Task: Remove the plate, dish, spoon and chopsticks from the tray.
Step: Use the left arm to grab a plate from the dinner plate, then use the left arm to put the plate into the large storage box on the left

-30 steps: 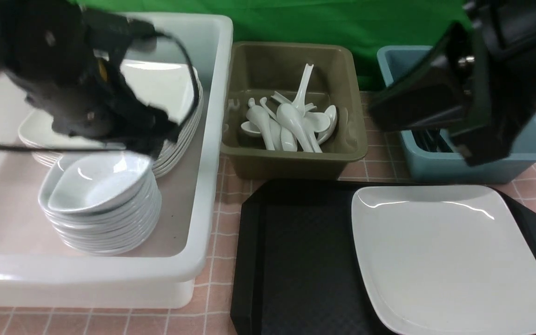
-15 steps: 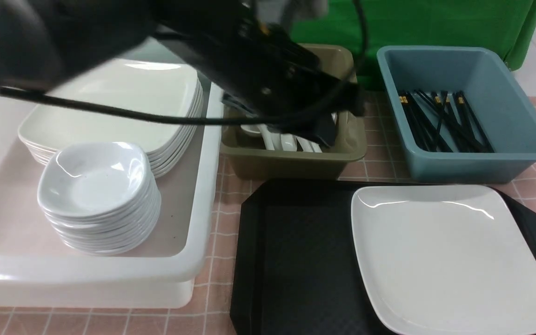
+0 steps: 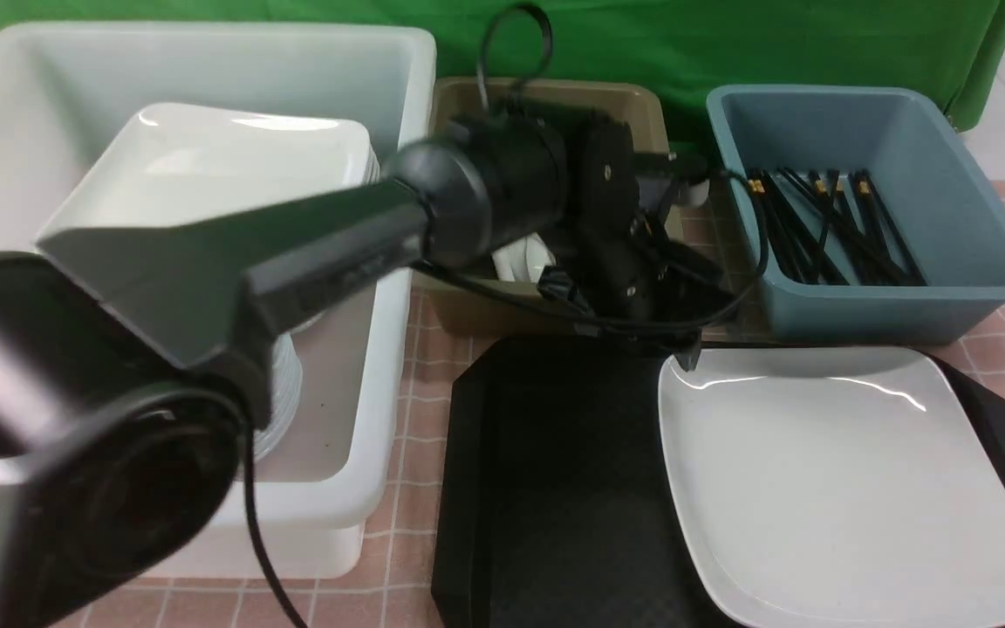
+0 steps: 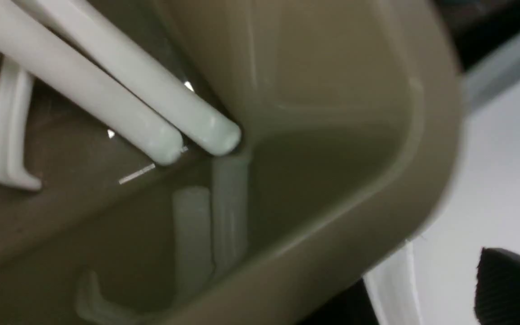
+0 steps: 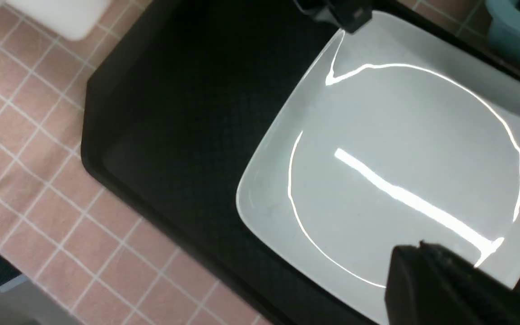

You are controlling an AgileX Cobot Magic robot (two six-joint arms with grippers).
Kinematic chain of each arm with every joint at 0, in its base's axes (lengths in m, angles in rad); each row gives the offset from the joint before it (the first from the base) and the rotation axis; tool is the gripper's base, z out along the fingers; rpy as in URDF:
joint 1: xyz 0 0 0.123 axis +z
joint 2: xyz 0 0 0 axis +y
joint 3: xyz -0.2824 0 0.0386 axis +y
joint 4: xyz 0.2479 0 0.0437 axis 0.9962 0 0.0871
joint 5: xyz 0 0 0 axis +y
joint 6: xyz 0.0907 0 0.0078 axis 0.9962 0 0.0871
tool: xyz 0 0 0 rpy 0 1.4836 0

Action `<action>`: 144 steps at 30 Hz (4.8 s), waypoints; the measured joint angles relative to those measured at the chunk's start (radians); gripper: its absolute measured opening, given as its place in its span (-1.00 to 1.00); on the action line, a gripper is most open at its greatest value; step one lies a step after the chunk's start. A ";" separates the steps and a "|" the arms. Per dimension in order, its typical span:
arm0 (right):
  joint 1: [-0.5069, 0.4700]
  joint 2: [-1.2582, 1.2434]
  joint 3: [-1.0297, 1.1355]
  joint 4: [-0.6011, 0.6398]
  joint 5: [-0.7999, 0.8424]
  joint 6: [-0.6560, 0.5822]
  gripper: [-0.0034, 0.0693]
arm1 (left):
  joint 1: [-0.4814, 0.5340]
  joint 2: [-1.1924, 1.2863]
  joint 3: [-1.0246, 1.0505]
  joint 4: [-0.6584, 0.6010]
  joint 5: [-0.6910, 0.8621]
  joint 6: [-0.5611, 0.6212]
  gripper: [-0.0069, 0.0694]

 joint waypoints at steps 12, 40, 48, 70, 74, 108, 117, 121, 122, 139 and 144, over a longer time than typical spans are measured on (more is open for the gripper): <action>0.000 -0.041 0.002 0.007 -0.005 -0.026 -0.82 | -0.009 0.081 -0.002 -0.063 -0.105 0.043 0.53; 0.000 -0.108 -0.023 0.004 -0.020 -0.041 -0.82 | -0.030 -0.064 -0.011 -0.109 0.110 0.114 -0.69; 0.000 -0.182 -0.102 0.007 -0.023 -0.037 -0.82 | -0.032 -0.167 -0.011 -0.076 0.139 0.149 -0.78; 0.000 -0.198 -0.119 0.033 -0.017 -0.026 -0.82 | 0.011 -0.452 -0.007 -0.017 0.178 0.174 -0.79; 0.000 -0.196 -0.119 0.074 -0.024 -0.031 -0.82 | 0.061 -0.501 -0.007 -0.015 0.200 0.174 -0.79; 0.467 0.348 -0.501 0.134 -0.103 0.148 -0.82 | 1.051 -0.667 0.563 -0.601 -0.315 0.379 -0.77; 0.470 0.380 -0.524 0.133 -0.110 0.166 -0.82 | 1.042 -0.578 0.608 -0.720 -0.383 0.449 -0.77; 0.471 0.380 -0.524 0.134 -0.113 0.167 -0.82 | 1.027 -0.553 0.608 -0.737 -0.418 0.467 -0.77; 0.471 0.380 -0.524 0.134 -0.113 0.167 -0.82 | 1.027 -0.553 0.608 -0.737 -0.418 0.467 -0.77; 0.471 0.380 -0.524 0.135 -0.110 0.171 -0.82 | 0.989 -0.464 0.608 -0.500 -0.370 0.388 -0.40; 0.471 0.380 -0.524 0.136 -0.110 0.171 -0.82 | 0.989 -0.454 0.608 -0.407 -0.353 0.368 0.00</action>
